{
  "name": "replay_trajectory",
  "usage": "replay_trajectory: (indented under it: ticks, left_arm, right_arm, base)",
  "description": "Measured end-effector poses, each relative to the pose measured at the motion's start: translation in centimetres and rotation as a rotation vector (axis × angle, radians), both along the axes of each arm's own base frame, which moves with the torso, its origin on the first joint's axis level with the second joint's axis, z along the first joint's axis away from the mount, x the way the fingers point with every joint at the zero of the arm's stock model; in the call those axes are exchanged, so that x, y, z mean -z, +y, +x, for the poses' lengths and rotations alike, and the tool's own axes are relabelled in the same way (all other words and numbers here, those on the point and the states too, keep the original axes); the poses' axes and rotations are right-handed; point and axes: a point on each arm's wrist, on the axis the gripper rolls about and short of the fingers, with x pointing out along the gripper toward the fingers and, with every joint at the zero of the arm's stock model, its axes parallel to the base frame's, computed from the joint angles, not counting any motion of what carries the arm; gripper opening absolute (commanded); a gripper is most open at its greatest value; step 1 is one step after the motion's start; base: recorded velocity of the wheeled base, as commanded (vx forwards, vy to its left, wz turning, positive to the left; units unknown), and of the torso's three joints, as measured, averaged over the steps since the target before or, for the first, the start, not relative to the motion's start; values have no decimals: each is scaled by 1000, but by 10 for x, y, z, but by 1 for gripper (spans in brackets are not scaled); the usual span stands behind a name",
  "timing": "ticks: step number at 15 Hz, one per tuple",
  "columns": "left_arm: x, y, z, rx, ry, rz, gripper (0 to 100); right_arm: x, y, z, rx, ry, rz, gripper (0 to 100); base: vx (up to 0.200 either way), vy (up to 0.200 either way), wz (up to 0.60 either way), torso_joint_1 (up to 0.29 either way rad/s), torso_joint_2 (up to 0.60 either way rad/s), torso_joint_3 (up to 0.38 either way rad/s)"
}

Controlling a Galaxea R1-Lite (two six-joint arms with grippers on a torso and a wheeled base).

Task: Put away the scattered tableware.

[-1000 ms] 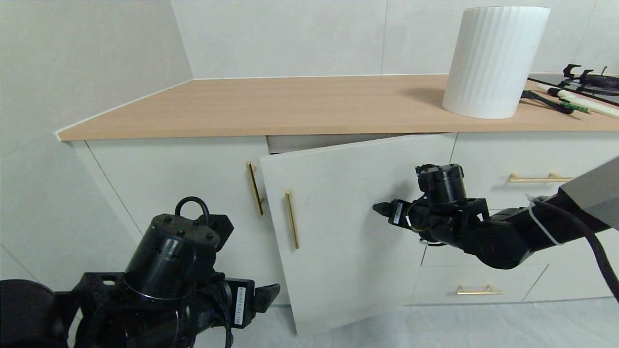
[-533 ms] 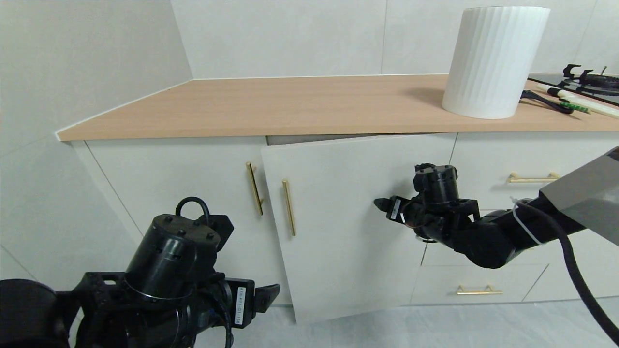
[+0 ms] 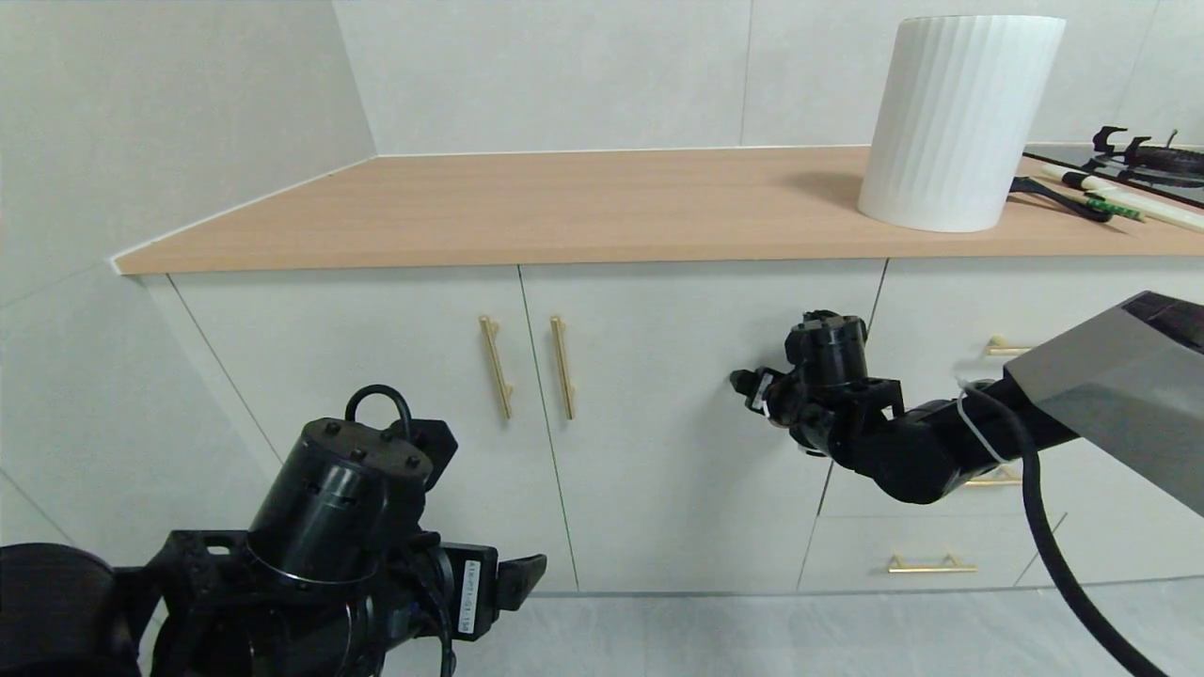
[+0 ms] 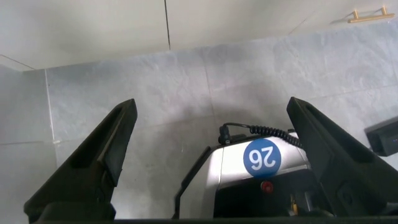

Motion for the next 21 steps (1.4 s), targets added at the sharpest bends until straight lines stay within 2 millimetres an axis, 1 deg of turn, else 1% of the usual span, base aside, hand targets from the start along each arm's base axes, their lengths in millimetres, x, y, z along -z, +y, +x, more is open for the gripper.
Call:
replay_trajectory:
  ticks: [2,4,6,8,10,13,15,17,19,21]
  left_arm:
    - [0,0,0,0,-1,0,100]
    - [0,0,0,0,-1,0,100]
    - [0,0,0,0,-1,0,100]
    - [0,0,0,-1,-1,0,100]
    - [-1,0,0,-2,-6,-4,100]
    - [-10,5,-1,-16,-36,-28,100]
    - [-23,15,-5,-32,-84,-53,100]
    - [-34,31,-13,-53,-140,-63,100]
    - [-46,50,-29,-69,-213,-73,100]
    - [-58,74,-49,-102,-307,-76,100]
  right_arm:
    - [-1,-1,-1,-1,1,10,100]
    - [-5,-4,-13,-73,27,35,100]
    - [-12,-8,-42,-287,96,90,100]
    - [-22,-16,-65,-417,112,85,100]
    - [-30,-22,-76,-410,91,61,100]
    - [-37,-27,-84,-336,42,-18,100]
    - [-48,-34,-94,-273,-11,-51,100]
    - [-64,-45,-111,-240,-71,-78,100]
    - [-80,-62,-138,-212,-122,-109,100]
    - [-92,-83,-174,-200,-169,-132,100]
  base:
    - [0,0,0,0,0,0]
    - [0,0,0,0,0,0]
    - [0,0,0,0,0,0]
    - [0,0,0,0,0,0]
    - [0,0,0,0,0,0]
    - [0,0,0,0,0,0]
    - [0,0,0,0,0,0]
    - [0,0,0,0,0,0]
    - [0,0,0,0,0,0]
    - [0,0,0,0,0,0]
